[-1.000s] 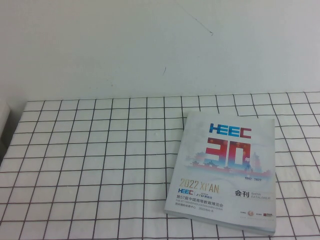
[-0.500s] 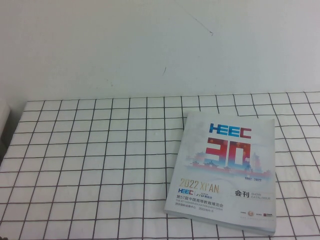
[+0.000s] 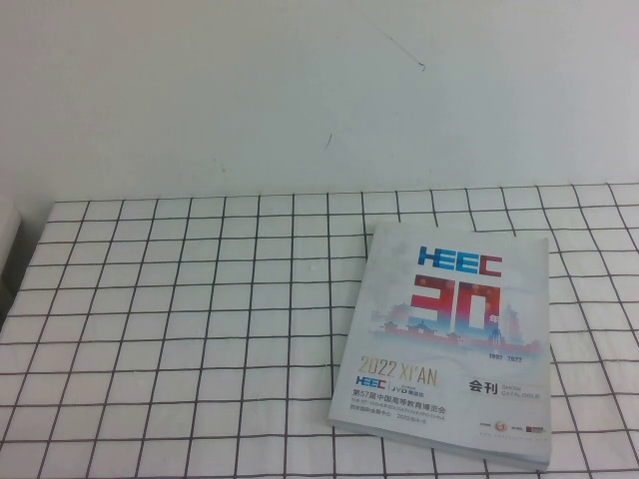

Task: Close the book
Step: 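Close the open booklet and leave it lying on the table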

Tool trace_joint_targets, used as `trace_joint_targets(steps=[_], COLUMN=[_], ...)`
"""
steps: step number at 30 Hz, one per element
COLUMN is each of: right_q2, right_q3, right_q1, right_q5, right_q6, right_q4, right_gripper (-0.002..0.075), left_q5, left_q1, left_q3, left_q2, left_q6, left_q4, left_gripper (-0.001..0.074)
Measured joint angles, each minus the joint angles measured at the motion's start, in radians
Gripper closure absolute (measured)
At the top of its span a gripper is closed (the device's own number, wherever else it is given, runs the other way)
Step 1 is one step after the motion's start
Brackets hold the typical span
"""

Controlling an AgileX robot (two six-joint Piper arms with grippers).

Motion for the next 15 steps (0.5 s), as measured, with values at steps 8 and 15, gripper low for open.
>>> trace_joint_targets(steps=[8,15], right_q2=[0.0,0.0], right_q3=[0.0,0.0], right_q1=[0.0,0.0], right_q5=[0.0,0.0], right_q6=[0.0,0.0], right_q4=[0.0,0.0], right_gripper=[0.0729,0.0729], left_q5=[0.0,0.0], left_q1=[0.0,0.0], left_q3=[0.0,0.0], left_q2=[0.0,0.0], left_q6=[0.0,0.0], left_q4=[-0.007,-0.008], left_gripper=[0.0738,0.0738])
